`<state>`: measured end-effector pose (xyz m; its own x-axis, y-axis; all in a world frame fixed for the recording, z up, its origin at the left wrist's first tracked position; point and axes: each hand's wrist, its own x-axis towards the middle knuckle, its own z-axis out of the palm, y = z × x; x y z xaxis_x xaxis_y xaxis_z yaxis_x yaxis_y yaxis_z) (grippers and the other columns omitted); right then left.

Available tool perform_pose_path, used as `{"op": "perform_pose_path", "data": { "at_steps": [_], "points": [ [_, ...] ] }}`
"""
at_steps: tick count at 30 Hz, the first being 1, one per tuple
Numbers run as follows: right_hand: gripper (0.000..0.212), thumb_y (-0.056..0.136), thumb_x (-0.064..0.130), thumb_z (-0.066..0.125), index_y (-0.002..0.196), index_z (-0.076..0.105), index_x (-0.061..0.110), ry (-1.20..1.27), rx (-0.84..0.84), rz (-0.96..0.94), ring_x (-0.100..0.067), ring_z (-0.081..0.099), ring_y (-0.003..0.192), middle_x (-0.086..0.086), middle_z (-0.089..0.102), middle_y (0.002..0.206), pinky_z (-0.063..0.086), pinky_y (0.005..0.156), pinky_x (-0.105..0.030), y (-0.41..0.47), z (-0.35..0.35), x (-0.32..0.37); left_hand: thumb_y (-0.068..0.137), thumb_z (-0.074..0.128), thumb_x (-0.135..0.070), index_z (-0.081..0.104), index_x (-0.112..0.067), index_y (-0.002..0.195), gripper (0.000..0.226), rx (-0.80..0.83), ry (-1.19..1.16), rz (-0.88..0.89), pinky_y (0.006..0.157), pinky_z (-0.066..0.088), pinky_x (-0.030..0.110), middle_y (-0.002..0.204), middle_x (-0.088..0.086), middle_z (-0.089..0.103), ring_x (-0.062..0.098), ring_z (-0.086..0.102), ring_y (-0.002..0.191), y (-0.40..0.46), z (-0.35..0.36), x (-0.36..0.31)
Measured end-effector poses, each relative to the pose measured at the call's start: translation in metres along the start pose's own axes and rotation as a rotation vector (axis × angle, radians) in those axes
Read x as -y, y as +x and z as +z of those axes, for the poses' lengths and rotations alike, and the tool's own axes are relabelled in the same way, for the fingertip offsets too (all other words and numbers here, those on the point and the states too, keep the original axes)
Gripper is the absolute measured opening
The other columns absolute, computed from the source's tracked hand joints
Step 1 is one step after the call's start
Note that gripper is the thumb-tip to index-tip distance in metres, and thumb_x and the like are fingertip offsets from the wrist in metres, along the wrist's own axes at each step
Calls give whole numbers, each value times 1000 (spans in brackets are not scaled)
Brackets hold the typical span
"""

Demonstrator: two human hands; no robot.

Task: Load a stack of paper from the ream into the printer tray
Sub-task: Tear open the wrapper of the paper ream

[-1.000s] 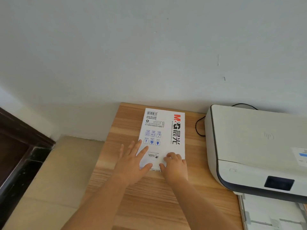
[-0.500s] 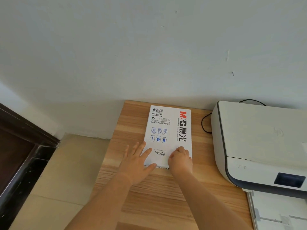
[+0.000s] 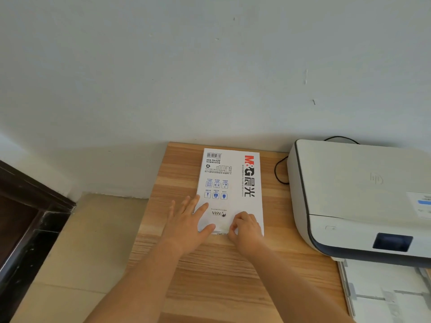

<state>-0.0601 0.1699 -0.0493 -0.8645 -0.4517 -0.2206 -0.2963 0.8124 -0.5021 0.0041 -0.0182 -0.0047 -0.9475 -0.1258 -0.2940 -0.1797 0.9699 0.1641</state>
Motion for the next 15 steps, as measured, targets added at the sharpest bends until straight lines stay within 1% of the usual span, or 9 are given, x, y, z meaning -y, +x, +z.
{"op": "perform_pose_path", "data": {
  "at_steps": [4,6,8,13,15],
  "points": [
    [22,90,23,54,92,68,7,-40,-40,-116,-21,47,110,0,55,116,41,94,-35,-12,5,-2,78,6,-75,1,-39,149,80,-34,49,1,115,-15,53,161,-7,-10,17,-16,146,4,-3,-1],
    [31,90,29,43,89,68,10,-78,-40,-151,-22,46,114,1,54,121,39,96,-34,-21,8,-3,80,7,-75,-2,-39,149,78,-73,84,7,115,-14,54,161,-6,-11,19,-15,147,7,-6,-3],
    [38,84,35,37,80,67,12,-107,-79,-184,-25,49,115,0,55,124,42,93,-38,-29,13,-7,81,8,-75,-1,-40,149,77,-114,95,5,116,-11,56,161,-5,-10,21,-8,147,11,-9,-4],
    [26,79,33,46,67,66,21,-228,-88,-283,-24,48,119,-1,56,131,50,91,-42,-45,24,-12,83,8,-74,-6,-41,148,75,-103,100,-10,116,-11,57,161,-4,-15,22,-12,147,17,-6,-5],
    [21,76,31,48,66,65,23,-253,-103,-290,-22,43,124,-1,54,137,48,96,-42,-53,29,-16,84,11,-73,-6,-41,149,74,-95,97,-12,116,-11,56,160,-4,-16,22,-12,147,18,-4,-5]
  ]
}}
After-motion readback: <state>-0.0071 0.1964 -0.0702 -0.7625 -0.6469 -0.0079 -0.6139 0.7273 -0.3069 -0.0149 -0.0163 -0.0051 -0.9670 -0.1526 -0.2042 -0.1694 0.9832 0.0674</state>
